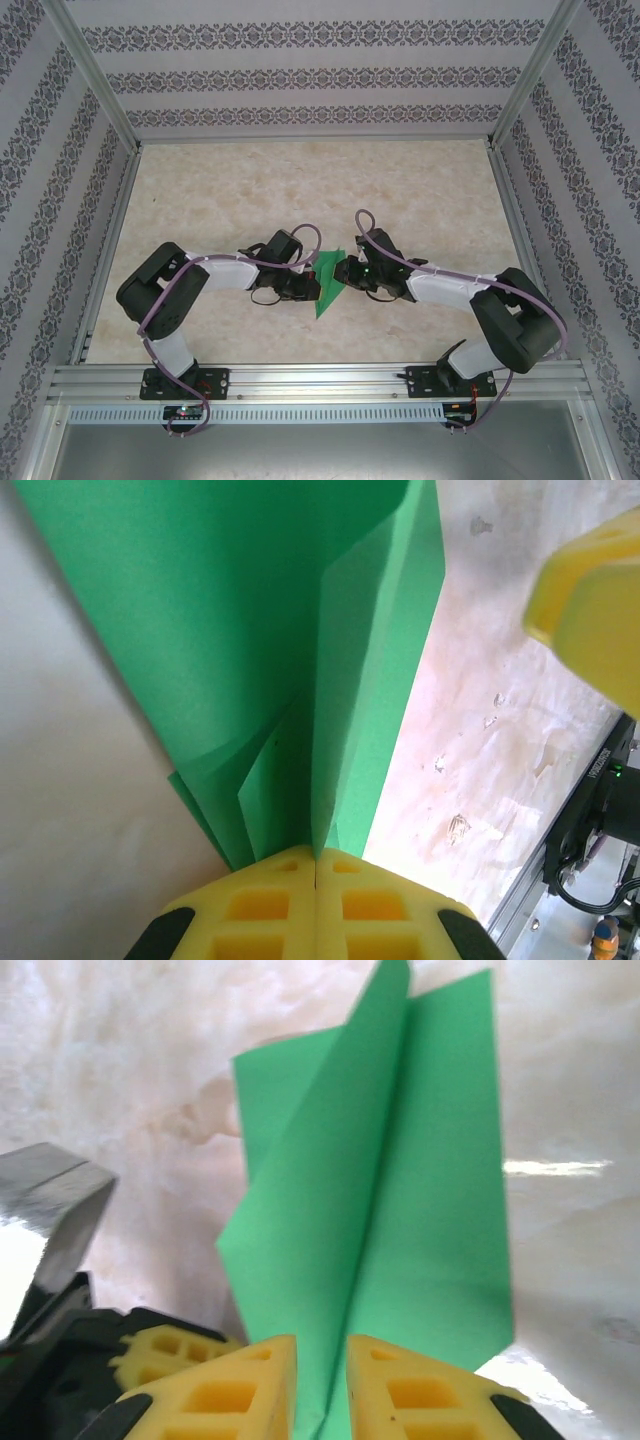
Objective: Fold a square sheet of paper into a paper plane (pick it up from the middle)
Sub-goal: Fourth fold the wing at the center of the table.
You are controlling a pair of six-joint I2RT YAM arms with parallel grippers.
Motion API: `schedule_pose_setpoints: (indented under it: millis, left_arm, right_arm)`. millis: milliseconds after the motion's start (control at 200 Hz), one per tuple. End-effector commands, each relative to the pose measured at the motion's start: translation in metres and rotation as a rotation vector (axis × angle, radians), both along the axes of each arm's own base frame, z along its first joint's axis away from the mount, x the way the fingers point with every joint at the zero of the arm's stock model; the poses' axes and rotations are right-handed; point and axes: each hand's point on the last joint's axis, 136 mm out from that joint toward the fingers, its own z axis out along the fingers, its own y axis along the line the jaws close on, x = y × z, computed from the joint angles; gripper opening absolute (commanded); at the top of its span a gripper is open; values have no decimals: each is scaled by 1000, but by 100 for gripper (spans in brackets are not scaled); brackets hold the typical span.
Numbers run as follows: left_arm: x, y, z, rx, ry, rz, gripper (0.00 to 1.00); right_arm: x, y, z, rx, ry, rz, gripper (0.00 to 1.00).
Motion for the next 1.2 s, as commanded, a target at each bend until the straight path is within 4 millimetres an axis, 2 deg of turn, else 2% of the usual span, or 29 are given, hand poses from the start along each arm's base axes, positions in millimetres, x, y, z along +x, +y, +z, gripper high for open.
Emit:
schedule_pose_setpoints:
  millis: [0, 105, 175, 215, 270, 335, 400, 490, 614, 714, 774, 894, 999, 1194]
  left_arm:
    - [6, -4, 19, -86, -34, 2, 0]
    - [5, -5, 26, -123, -38, -11, 0]
    - [7, -1, 28, -114, -52, -12, 2]
    - [8, 0, 30, -111, -66, -14, 6]
    - [8, 3, 31, -97, -76, -19, 20]
    - [7, 3, 34, -104, -86, -25, 26]
    - [5, 3, 38, -112, -93, -32, 37]
    - [4, 7, 43, -100, -126, -22, 46]
    - [6, 21, 51, -44, -201, 30, 52]
    - [5, 30, 54, 29, -265, 81, 55]
    - [-1, 29, 55, 64, -290, 87, 56]
    - [-7, 27, 45, 185, -342, 126, 56]
    - [-5, 26, 37, 268, -374, 176, 57]
    - [-6, 9, 31, 304, -386, 159, 55]
  right_arm:
    - [5, 21, 24, 92, -55, 80, 21]
    - [7, 24, 25, 98, -54, 82, 22]
    - [8, 20, 18, 71, -38, 72, 23]
    - [8, 17, 11, 48, -22, 60, 23]
    - [8, 16, 5, 42, -10, 51, 25]
    - [7, 18, 1, 57, 4, 56, 27]
    - [7, 20, -2, 62, 9, 54, 27]
    - [8, 20, -7, 55, 24, 57, 24]
    - [9, 26, -8, 74, 27, 69, 22]
    - [9, 27, -9, 75, 30, 76, 21]
    - [8, 26, -11, 68, 31, 74, 21]
    - [7, 25, -11, 68, 31, 82, 21]
    - [6, 23, -13, 59, 29, 83, 21]
    - [6, 22, -17, 58, 35, 95, 21]
